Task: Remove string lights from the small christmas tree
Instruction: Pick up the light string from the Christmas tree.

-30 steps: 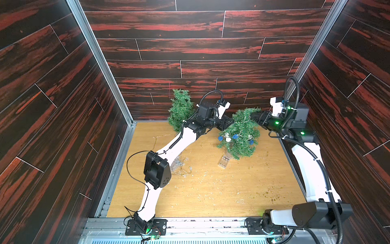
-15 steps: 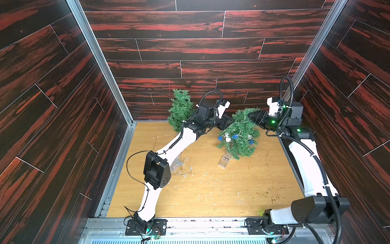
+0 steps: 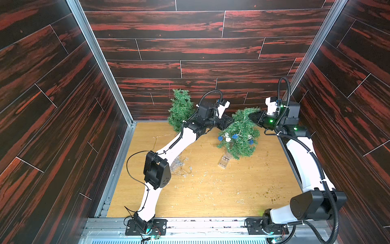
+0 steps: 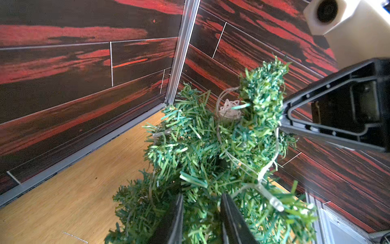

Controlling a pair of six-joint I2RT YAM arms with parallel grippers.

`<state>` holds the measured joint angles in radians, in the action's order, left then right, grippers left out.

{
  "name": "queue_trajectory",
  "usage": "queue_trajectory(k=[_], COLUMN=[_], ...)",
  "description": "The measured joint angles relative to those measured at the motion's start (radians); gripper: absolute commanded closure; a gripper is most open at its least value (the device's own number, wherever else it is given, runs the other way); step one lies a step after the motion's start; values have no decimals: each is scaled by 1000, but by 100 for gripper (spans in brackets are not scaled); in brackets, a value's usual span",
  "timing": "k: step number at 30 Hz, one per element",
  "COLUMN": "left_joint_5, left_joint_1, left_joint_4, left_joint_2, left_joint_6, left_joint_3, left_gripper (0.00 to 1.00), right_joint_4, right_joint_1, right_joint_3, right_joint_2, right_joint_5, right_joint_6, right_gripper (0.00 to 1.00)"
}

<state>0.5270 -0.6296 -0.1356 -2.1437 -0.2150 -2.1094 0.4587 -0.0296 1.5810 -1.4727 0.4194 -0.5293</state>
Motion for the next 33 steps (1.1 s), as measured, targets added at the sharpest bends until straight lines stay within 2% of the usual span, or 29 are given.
queue_trajectory(k=[7, 15, 27, 33], left_joint_5=[-24, -39, -50, -59], left_joint_1=[0, 0, -4, -5], left_joint_4=[-21, -29, -38, -49], left_joint_2=[0, 0, 0, 2], left_joint_6=[12, 14, 22, 29], left_joint_3=[0, 0, 0, 8], left_gripper=[68, 69, 69, 69], right_joint_4=[59, 45, -105, -137], right_joint_1=[0, 9, 47, 48], right_joint_3=[67, 143, 155, 205], right_joint_2=[0, 0, -8, -13], right_joint_5=[8, 119, 325, 354], right_joint_6=[35, 40, -85, -121], right_gripper=[100, 100, 100, 100])
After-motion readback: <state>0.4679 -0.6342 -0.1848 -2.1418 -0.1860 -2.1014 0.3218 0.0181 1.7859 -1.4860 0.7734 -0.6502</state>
